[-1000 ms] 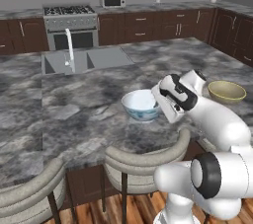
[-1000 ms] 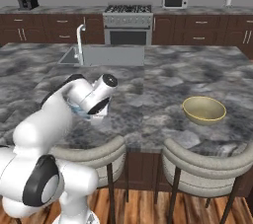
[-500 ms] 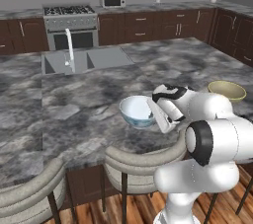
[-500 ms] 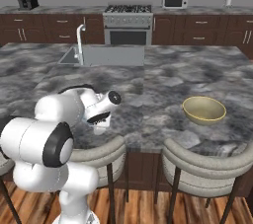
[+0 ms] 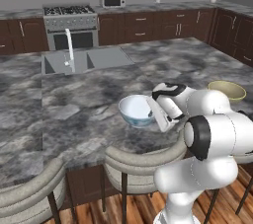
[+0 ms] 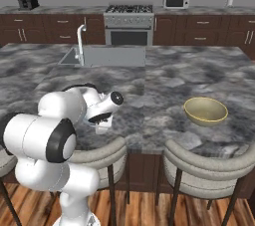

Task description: Pick up the bowls from the cabinet and place each bowl in front of a stool on the dining counter.

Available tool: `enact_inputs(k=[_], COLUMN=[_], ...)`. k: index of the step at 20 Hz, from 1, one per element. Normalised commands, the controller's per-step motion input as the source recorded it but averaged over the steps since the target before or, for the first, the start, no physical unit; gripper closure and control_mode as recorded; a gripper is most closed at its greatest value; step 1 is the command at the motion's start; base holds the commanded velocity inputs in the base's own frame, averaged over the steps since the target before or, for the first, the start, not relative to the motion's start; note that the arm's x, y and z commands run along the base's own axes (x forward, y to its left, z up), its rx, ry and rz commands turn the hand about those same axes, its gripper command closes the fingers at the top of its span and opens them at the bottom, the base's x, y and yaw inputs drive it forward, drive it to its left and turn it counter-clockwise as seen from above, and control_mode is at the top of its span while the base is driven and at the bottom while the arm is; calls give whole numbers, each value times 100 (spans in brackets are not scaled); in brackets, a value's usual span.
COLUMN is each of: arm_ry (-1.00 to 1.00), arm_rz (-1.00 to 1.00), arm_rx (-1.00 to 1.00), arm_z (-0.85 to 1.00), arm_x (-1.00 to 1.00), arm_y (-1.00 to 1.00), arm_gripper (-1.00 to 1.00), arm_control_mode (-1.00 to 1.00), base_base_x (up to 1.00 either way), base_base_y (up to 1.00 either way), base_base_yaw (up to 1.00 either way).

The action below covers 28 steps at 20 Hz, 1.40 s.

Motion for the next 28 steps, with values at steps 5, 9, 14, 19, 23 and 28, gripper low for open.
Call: enact_inputs(k=[5,9,14,19,23,28], arm_ry=[-3,0,5,2,9,12], arm_rz=[0,0,0,0,0,0], arm_rx=[0,0,-2,0,0,-3], arm_z=[36,64,62,50,76,92], arm_x=[0,-13,-60,-90,-44,-57], arm_y=[0,0,-6,-20,0,0], arm_gripper=[-100,-100,-100,-100,-100,-100], arm_control_mode=[-100,-100,-100,-100,-100,-100], base_base_x=[0,0,0,0,0,0], base_base_y=[0,0,0,0,0,0], base_base_yaw=[0,0,0,0,0,0])
